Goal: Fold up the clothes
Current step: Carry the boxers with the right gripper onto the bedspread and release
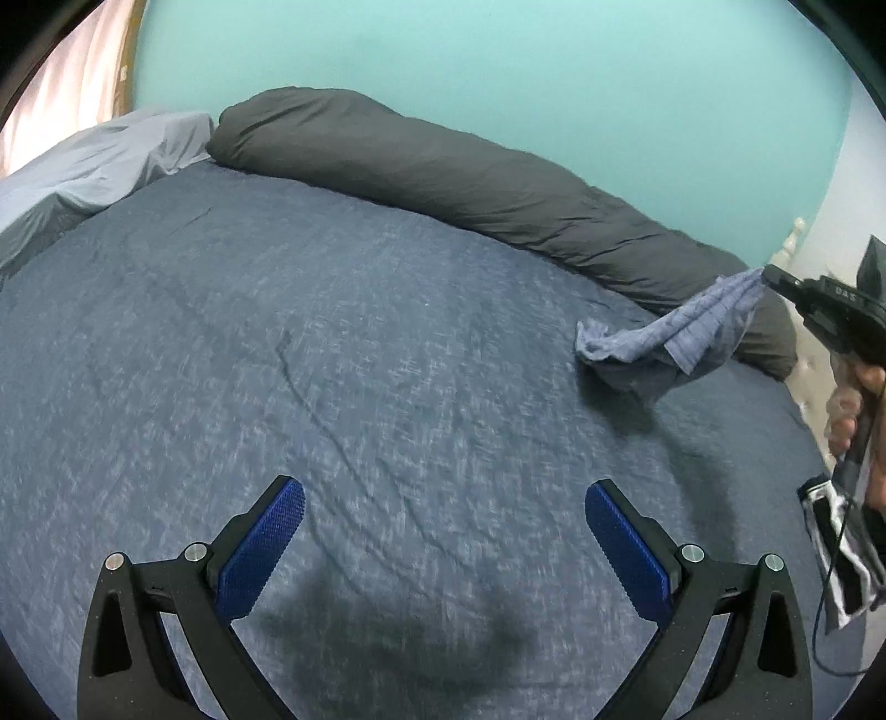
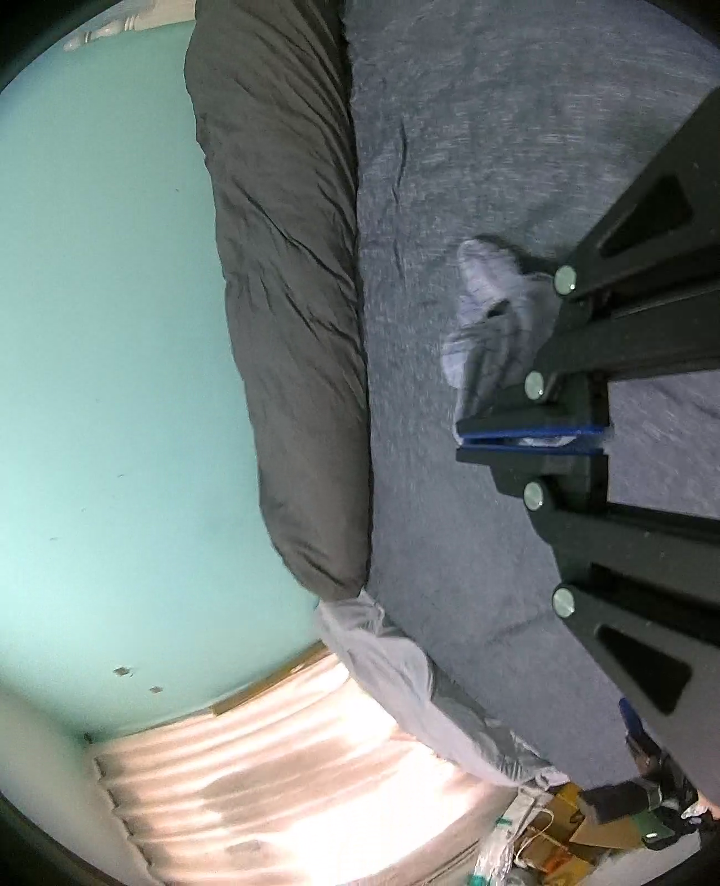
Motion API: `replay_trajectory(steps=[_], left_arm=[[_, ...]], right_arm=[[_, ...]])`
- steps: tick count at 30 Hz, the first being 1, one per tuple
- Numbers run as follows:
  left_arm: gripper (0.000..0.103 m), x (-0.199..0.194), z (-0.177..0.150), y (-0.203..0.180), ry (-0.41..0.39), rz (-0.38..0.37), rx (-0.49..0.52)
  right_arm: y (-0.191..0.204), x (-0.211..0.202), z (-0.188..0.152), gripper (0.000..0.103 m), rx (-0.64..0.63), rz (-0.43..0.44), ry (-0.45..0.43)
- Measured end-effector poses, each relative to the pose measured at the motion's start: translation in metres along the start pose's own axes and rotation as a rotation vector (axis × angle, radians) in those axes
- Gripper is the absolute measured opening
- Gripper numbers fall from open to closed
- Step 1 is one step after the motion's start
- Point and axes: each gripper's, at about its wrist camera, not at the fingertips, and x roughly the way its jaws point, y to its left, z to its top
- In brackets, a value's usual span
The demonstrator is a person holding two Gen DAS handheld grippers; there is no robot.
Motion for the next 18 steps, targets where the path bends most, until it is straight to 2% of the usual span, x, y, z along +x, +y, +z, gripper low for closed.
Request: replay_trajectory(steps=[8,13,18], left_arm=[[0.103,-0.035,-0.034,-0.007,-0.065,-0.051,0.005],[0.103,-0.075,-0.052,-0.012,-0.098,-0.086,0.010],[0.103,-0.125,-0.069,-0.014,-0.093,-0.105,-0.008]], right_arm=[[0.052,-0.065,-0.029,0.002,-0.043,0.068,-0.064],[0.097,-0.125,-0.050,0.002,-0.082,0.094,-0.103],[0.137,-0.187,-0.073,0.002,-0.077,0.083,-0.117]])
